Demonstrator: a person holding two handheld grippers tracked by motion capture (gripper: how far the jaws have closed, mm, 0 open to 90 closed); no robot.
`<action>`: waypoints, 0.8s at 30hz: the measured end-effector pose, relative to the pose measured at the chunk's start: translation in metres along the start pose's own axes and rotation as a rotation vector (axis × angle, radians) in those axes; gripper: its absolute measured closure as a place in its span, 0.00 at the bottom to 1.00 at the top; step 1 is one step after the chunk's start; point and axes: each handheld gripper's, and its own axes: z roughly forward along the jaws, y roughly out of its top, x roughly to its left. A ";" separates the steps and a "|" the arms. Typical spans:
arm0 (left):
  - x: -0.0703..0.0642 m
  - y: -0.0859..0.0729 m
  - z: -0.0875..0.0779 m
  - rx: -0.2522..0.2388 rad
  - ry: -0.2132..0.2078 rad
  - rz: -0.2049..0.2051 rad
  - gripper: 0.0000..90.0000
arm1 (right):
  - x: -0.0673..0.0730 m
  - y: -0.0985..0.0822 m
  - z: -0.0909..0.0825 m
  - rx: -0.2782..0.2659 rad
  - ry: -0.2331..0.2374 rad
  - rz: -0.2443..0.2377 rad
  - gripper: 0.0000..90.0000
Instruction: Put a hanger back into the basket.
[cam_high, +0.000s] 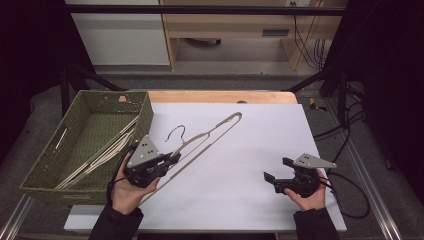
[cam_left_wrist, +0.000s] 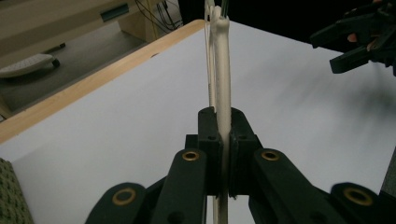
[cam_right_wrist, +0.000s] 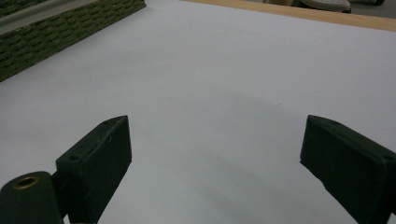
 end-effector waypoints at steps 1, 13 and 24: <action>0.001 0.002 -0.004 -0.012 0.000 -0.003 0.96 | 0.000 0.000 -0.001 -0.001 -0.001 -0.003 0.10; 0.026 0.040 -0.045 -0.069 -0.015 0.045 0.96 | -0.001 0.001 -0.003 -0.016 0.002 -0.005 0.09; 0.072 0.059 -0.075 -0.055 0.050 0.081 0.96 | -0.001 0.002 -0.005 -0.020 0.000 -0.005 0.09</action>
